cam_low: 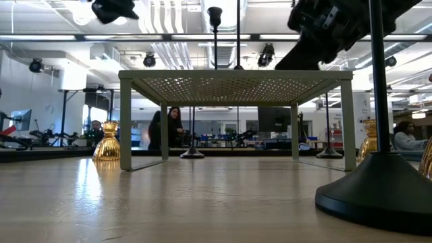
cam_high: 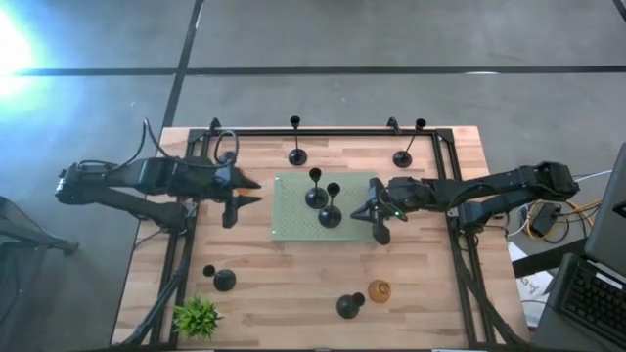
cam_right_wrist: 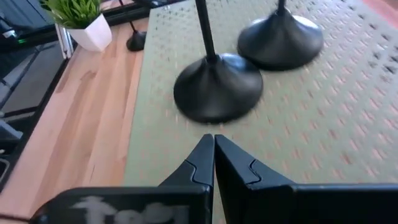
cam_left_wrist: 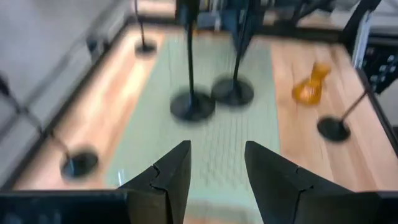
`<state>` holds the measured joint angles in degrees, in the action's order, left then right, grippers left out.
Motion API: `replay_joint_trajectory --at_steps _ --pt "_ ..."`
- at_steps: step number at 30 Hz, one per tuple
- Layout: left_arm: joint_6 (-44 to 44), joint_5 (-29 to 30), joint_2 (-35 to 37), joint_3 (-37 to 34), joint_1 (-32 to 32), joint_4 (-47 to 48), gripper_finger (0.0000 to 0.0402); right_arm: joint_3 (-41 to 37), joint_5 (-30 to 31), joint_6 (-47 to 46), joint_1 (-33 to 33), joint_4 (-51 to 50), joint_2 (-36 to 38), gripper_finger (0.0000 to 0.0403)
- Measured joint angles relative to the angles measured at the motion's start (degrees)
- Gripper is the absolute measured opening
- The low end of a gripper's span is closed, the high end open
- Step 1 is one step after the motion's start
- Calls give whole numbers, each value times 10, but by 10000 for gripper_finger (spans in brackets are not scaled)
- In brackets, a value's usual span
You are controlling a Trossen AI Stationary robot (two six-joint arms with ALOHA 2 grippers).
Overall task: Pick & Place candle stick holders
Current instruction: Put the black candle holder on the shelf
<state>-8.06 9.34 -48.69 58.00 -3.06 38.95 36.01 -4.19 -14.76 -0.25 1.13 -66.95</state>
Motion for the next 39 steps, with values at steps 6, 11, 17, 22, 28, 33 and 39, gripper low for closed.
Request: replay_joint_trajectory --at_steps 6,11,17,22,28,33,39 --pt "-154 3 3 4 -31 135 154 0 63 -3 0 -85 85 8" --pt "-313 9 3 2 -82 229 154 0 89 -7 0 -120 140 8" --pt "-509 8 3 2 -185 361 154 0 105 1 0 -121 159 8" --pt "-655 8 0 -3 -280 416 154 0 121 2 0 -132 151 8" --pt "-760 -49 -20 -34 -386 399 154 0 122 2 0 -130 135 8" --pt "-766 -127 -48 -95 -460 308 154 0 122 4 0 -129 132 8" --pt "-744 -109 -62 -163 -503 181 154 0 124 4 0 -125 135 8"
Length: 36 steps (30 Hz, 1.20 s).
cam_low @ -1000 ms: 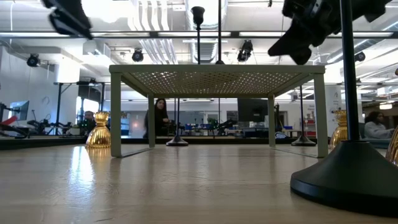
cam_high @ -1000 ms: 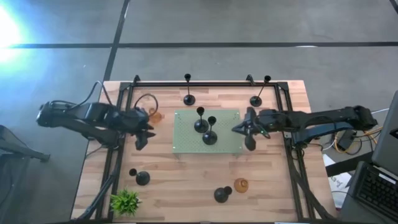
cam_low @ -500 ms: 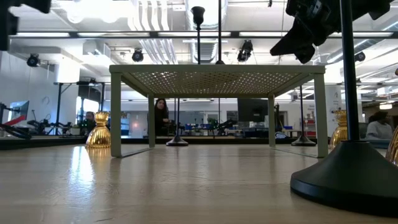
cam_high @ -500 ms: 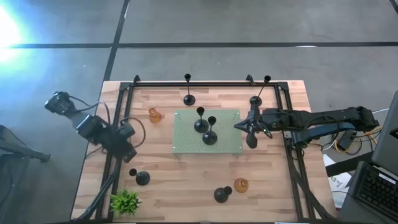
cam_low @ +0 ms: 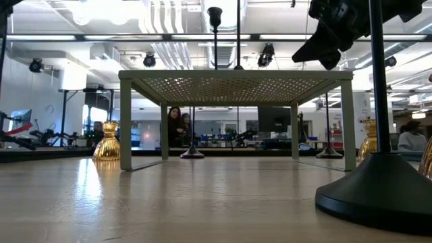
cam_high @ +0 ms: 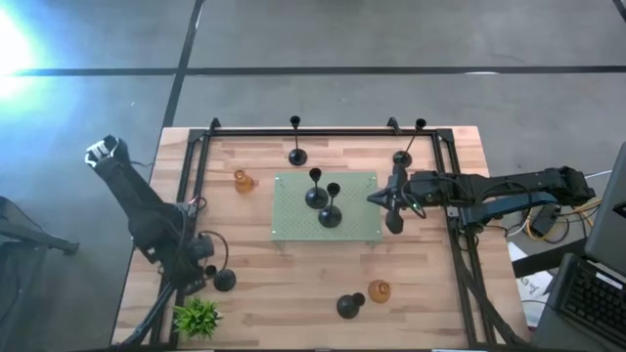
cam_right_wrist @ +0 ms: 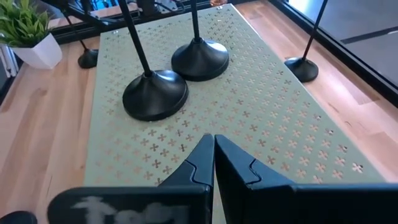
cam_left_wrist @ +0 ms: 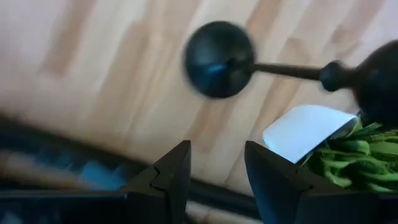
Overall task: Pick & Place candle stick holders
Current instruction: Put the black candle holder on the shelf
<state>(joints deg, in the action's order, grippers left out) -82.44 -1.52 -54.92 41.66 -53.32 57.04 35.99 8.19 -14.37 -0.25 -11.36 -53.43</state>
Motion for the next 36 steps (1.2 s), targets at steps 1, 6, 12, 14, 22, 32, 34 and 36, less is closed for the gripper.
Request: replay_joint_trajectory --at_steps 1,6,12,14,22,32,34,36 --pt "9 7 -1 -11 -3 -25 154 0 4 0 0 0 0 8" --pt "36 21 -2 -48 -10 -85 154 0 11 0 0 13 1 8" --pt "90 71 2 -54 -11 -97 154 0 11 0 0 36 1 8" --pt "93 78 6 -54 -11 -111 154 0 14 0 0 36 1 8" --pt "82 83 22 -27 -33 -143 154 0 25 -9 1 36 1 8" --pt "-62 291 71 -33 -200 -70 154 0 25 -18 2 53 1 8" --pt "-90 332 73 -37 -233 -70 154 0 25 -18 2 64 1 8" --pt "-96 372 69 -43 -253 -71 154 0 26 -16 2 77 1 8"
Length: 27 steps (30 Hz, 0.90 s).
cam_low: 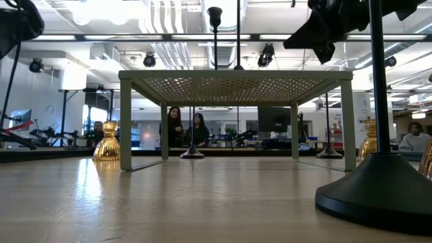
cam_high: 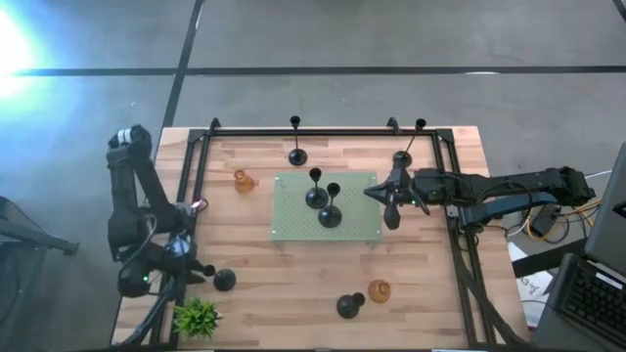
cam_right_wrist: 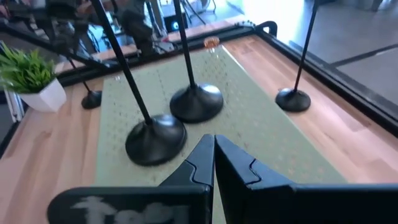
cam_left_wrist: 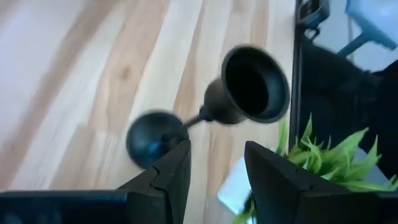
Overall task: Pick & Place candle stick holders
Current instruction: Put the black candle holder on the shelf
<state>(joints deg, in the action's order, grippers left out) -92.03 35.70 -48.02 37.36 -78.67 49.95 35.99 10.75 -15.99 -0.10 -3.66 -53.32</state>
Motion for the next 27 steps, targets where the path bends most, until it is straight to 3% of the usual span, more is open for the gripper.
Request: replay_joint_trajectory --at_steps 2,9,13,27 --pt "0 25 -8 -10 -10 -1 154 0 6 1 0 10 0 8" --pt "-28 15 -28 -66 -11 -14 154 0 9 5 0 13 0 8" --pt "-22 19 -27 -86 -11 -67 154 0 13 6 0 13 0 8" --pt "39 80 -27 -95 -10 -110 154 0 14 14 0 15 0 8"
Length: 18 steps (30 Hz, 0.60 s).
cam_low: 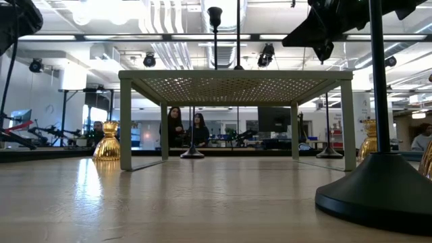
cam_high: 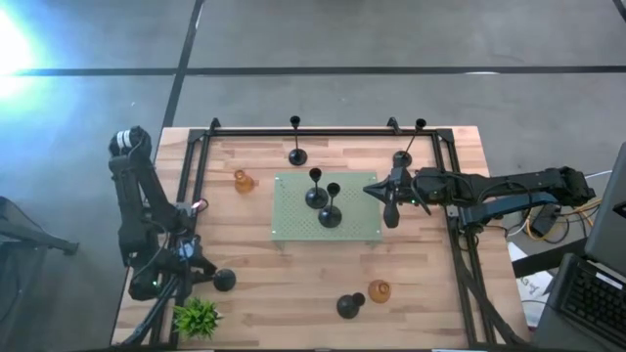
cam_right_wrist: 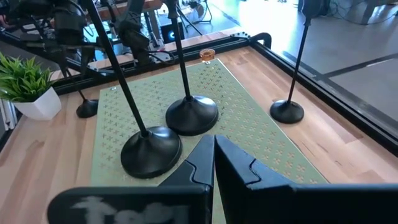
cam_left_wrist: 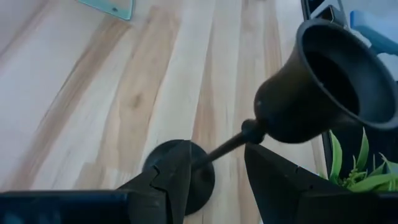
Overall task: Pick & Place candle stick holders
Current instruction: Put the black candle holder on the shelf
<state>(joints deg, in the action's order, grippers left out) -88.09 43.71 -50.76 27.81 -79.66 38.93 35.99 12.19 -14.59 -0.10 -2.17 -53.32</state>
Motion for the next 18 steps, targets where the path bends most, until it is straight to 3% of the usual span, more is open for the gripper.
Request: replay_joint_trajectory --at_steps 12,18 --pt "34 28 0 0 1 -13 153 0 0 0 0 0 0 8" --pt "40 34 -2 -23 1 -36 117 0 0 3 0 2 0 8"
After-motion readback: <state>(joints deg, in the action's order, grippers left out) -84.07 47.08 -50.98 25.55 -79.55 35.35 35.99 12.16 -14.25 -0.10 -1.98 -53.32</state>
